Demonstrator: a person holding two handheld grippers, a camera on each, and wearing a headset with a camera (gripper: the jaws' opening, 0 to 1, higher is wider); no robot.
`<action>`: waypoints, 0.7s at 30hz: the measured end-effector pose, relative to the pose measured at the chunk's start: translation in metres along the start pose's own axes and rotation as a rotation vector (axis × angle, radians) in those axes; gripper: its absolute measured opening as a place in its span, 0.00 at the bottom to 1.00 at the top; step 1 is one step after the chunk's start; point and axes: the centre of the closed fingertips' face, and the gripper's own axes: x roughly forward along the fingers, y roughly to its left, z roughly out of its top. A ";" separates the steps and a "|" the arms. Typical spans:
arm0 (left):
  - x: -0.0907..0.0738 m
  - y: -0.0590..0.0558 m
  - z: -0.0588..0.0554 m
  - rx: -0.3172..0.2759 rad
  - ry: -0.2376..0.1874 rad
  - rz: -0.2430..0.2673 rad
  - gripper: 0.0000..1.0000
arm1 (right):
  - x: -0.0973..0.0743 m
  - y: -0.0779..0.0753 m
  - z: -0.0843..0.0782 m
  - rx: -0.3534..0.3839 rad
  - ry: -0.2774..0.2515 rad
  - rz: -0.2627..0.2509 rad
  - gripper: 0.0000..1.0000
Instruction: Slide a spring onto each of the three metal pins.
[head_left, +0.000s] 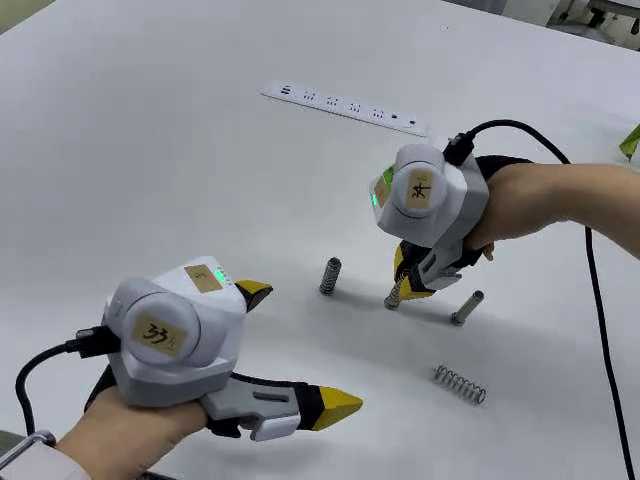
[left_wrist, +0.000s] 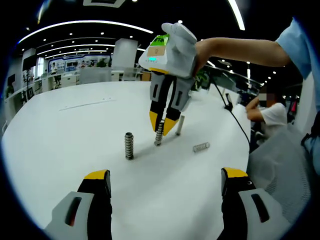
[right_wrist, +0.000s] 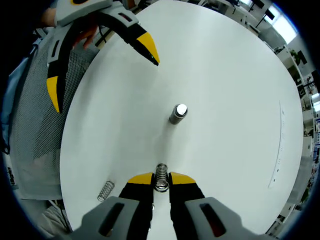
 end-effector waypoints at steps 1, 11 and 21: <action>0.000 0.000 0.000 -0.001 0.000 -0.001 0.93 | 0.001 0.000 0.000 0.003 -0.001 0.000 0.13; 0.000 0.001 -0.002 -0.008 0.001 -0.004 0.93 | 0.008 0.000 -0.002 0.008 0.001 0.002 0.13; 0.001 0.000 -0.004 -0.008 0.007 -0.011 0.92 | 0.012 0.000 -0.002 0.015 -0.006 -0.002 0.13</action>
